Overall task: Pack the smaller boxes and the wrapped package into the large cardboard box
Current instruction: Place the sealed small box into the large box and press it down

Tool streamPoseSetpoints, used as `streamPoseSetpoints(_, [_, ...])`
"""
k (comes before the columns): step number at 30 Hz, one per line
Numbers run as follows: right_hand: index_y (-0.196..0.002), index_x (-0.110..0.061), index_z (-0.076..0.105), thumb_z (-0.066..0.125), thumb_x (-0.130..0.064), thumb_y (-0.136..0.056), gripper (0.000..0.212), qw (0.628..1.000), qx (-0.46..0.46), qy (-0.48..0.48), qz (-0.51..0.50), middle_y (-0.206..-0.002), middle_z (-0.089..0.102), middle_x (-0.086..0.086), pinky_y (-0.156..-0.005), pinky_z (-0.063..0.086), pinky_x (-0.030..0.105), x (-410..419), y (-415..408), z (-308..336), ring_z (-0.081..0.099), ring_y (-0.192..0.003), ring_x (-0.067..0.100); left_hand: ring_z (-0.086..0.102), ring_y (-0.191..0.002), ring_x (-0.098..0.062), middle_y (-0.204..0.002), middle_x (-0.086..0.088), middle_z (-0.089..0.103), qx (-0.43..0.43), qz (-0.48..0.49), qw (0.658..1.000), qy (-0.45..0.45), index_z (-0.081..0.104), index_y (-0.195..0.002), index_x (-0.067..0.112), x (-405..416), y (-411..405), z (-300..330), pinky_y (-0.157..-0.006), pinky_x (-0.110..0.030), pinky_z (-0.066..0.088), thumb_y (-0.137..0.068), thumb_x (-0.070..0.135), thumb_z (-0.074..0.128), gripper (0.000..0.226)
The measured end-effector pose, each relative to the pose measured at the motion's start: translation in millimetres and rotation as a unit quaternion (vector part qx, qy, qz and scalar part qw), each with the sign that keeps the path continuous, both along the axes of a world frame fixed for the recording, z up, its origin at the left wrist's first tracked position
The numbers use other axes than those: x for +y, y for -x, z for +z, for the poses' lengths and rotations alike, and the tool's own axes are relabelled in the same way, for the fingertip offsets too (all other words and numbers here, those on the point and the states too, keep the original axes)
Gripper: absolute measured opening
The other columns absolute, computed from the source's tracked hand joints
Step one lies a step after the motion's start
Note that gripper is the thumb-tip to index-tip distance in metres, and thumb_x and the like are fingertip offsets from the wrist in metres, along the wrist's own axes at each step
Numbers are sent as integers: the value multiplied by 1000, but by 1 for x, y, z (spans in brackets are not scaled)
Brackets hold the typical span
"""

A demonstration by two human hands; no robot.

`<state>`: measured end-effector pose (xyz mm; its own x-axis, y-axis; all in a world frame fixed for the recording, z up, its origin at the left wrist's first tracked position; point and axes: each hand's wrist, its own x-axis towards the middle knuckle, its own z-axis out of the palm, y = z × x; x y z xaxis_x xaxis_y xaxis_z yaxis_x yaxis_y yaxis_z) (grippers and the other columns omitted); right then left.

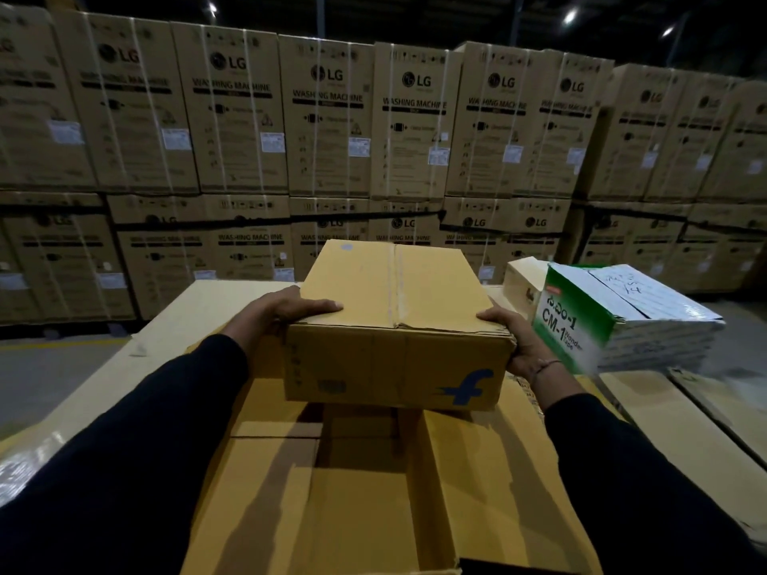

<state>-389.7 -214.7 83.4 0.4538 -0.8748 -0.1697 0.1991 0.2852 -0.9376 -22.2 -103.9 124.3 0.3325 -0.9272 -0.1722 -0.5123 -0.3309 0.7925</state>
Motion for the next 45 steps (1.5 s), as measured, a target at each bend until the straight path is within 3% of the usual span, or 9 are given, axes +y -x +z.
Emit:
streamPoseSetpoints(3, [-133,-11,59,54,-11,-99,34,1000,-9,-2,-13,-87,76,12,-55,61,36,4,-6,-1,73,-64,28,53,-82,-9,-94,7,54,40,-15,999,31,44,-148,5,4,-4,2,-62,-24,41,-80,48,76,87])
streamPoseSetpoints(7, [-150,-12,52,57,-12,-98,52,1000,-2,6,-22,-93,77,14,-58,62,38,17,-20,-1,74,-69,30,56,-91,-13,-106,4,59,71,-36,994,73,47,-144,6,13,-23,-10,-76,-29,46,-77,49,84,88])
streamPoseSetpoints(10, [-156,-16,45,58,-9,-97,61,999,8,26,-27,-96,78,11,-59,61,36,35,-39,6,75,-72,28,56,-96,-14,-112,2,58,61,-47,993,88,49,-132,16,31,-40,-18,-92,-33,46,-86,35,80,59])
streamPoseSetpoints(27, [-151,-15,51,57,-5,-93,59,1000,4,8,15,-103,77,9,-60,61,31,161,-109,-19,77,-79,24,62,-99,-8,-107,11,64,87,-67,983,144,52,-107,36,176,-125,-54,-71,-17,47,-85,22,82,40])
streamPoseSetpoints(30, [-108,-20,63,58,-6,-91,23,1000,6,-8,11,-84,75,4,-51,56,25,179,-100,-20,73,-63,18,61,-102,-6,-114,10,63,90,-83,983,137,51,-126,28,188,-125,-61,-76,-20,48,-80,28,86,57])
streamPoseSetpoints(34, [-96,-17,63,70,-11,-79,19,1000,25,-1,5,-73,69,4,-48,53,23,194,-84,-26,65,-56,17,61,-114,-11,-128,7,63,91,-101,983,125,43,-146,24,198,-123,-71,-87,-27,51,-74,42,89,88])
streamPoseSetpoints(40, [-109,-27,62,84,-14,-68,48,999,43,-21,17,-74,70,4,-47,54,27,204,-77,-44,63,-55,20,66,-111,-14,-125,6,68,95,-101,986,98,49,-141,25,205,-123,-92,-88,-32,54,-66,53,93,91])
streamPoseSetpoints(43, [-131,-37,63,89,-18,-60,78,998,50,-16,42,-100,72,10,-49,54,32,199,-85,-51,63,-63,27,68,-113,-17,-127,6,69,86,-74,991,74,49,-140,24,200,-128,-105,-96,-43,56,-55,64,95,105])
streamPoseSetpoints(45, [-124,-32,65,98,-22,-48,84,997,66,-25,38,-100,73,12,-49,54,31,192,-88,-54,66,-65,27,64,-118,-19,-130,6,64,83,-61,993,54,44,-142,22,194,-129,-116,-99,-43,55,-54,66,95,111])
